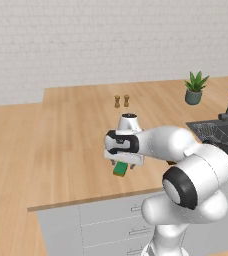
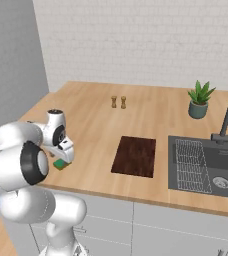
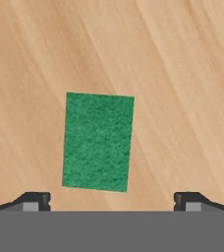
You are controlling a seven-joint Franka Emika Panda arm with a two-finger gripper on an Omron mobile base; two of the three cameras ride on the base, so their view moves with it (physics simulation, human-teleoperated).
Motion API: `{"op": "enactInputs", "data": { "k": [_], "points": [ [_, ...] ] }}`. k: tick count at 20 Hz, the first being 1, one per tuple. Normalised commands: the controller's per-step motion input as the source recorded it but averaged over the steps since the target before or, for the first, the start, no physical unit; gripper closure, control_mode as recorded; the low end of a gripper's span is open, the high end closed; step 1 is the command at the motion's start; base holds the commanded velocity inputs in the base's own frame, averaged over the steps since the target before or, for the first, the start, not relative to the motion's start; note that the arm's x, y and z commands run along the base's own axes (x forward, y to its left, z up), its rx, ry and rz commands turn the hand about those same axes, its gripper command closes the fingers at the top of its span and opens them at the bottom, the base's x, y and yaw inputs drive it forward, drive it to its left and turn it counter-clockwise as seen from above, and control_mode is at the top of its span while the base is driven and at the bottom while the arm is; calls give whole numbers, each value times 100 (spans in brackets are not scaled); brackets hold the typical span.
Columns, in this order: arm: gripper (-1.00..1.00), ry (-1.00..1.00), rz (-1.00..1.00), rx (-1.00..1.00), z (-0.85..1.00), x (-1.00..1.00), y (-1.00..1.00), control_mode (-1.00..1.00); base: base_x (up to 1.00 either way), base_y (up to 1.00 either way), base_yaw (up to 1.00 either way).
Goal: Pick up the sponge from the counter and clean the cutting board by briefly scrubbing or pressing down on the cutting board. Once finished, release the sponge.
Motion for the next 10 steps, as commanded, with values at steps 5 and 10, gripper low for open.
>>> {"op": "enactInputs", "data": {
  "k": [5, 10],
  "points": [
    [-100, 0, 6, 0, -18, 19, 0, -100, 0, 0, 0],
    [-100, 0, 4, 0, -25, 9, 0, -100, 0, 0, 0]
  ]
}}
